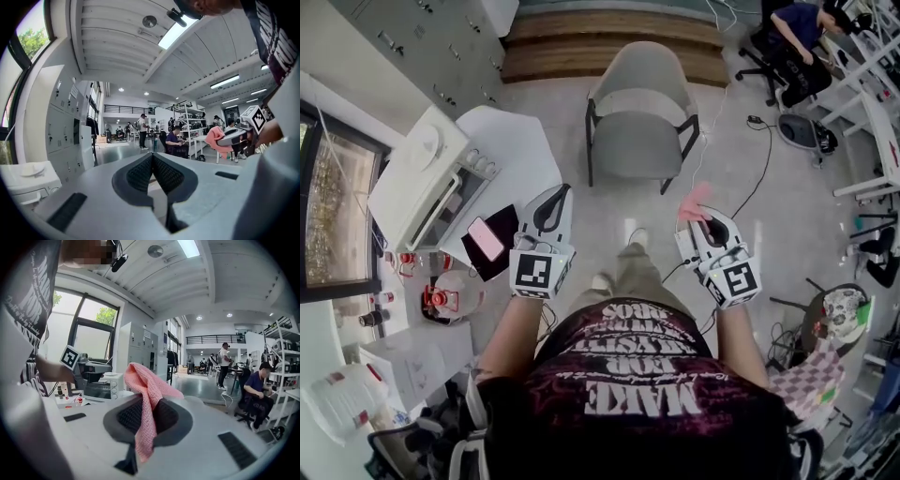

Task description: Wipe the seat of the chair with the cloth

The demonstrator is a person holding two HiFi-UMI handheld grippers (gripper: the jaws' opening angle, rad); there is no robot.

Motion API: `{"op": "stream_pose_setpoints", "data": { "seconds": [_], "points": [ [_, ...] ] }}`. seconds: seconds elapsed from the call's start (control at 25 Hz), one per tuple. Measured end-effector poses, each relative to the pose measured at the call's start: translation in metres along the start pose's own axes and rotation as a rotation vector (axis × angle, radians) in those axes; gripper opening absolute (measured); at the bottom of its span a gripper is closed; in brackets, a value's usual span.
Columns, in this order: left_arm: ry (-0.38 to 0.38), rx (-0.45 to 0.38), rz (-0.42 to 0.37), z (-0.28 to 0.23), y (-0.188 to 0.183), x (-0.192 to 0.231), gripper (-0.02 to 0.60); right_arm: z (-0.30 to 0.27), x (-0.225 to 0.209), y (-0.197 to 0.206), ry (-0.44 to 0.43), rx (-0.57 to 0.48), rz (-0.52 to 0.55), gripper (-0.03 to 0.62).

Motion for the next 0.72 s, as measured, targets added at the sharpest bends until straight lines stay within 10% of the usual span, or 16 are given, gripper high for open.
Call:
{"op": "stream_pose_setpoints", "data": {
  "seconds": [0.72],
  "points": [
    [-0.066, 0.038, -0.019, -0.145, -0.009, 0.023, 0.0, -0.104, -0.135, 0.008, -0.109, 0.003, -0.058, 0.032]
  ]
}}
Point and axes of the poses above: the fingertips, and each gripper's own axes: z backward along the fingers, x to its left, y out of its underside, the point moved 9 cm from there along z, backward along the fingers, and after that the axes turned 9 degrees about -y, right-handed, at the moved point
